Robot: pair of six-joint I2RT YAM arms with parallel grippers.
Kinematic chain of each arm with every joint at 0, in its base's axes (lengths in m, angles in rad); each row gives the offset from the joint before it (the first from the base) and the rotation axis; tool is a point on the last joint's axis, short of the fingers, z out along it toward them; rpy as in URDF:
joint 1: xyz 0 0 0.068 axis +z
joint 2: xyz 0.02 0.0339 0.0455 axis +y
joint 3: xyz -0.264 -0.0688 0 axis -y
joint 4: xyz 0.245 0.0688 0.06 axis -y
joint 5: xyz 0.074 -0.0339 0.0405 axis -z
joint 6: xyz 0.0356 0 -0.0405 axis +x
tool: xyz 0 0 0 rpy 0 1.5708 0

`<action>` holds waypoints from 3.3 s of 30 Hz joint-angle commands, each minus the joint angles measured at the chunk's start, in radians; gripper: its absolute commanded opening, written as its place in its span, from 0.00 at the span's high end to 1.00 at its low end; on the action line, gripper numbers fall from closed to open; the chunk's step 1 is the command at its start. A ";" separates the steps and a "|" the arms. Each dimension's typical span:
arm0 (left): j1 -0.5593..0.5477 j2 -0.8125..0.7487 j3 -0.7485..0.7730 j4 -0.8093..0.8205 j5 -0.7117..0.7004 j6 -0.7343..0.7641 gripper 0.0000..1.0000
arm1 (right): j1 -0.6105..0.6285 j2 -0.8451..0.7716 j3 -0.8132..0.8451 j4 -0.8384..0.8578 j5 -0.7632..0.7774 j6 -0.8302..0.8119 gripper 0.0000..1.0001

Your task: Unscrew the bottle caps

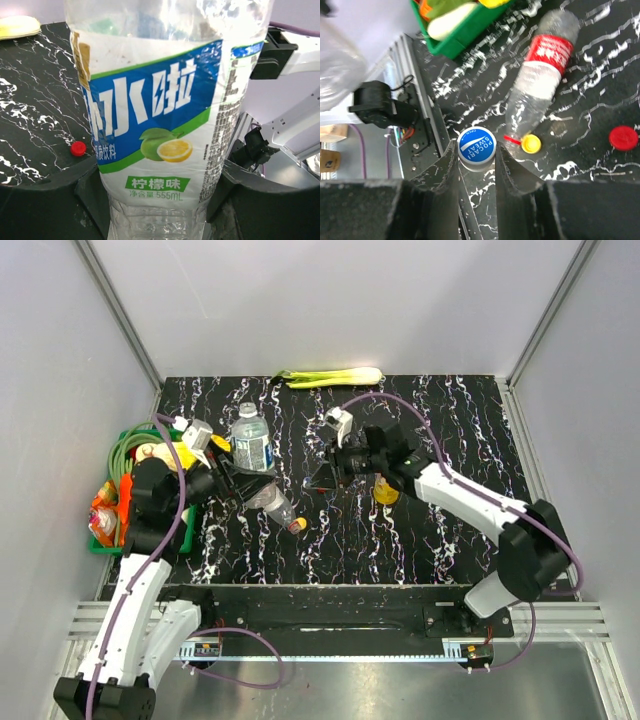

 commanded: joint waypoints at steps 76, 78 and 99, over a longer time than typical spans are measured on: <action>-0.260 0.115 0.087 -0.140 0.105 0.157 0.92 | 0.020 -0.040 0.253 0.311 -0.214 0.421 0.19; -0.265 0.113 0.085 -0.142 0.104 0.155 0.92 | 0.022 -0.037 0.251 0.318 -0.225 0.436 0.39; -0.272 0.083 0.068 -0.153 0.032 0.162 0.03 | 0.020 -0.059 0.234 0.211 -0.175 0.320 1.00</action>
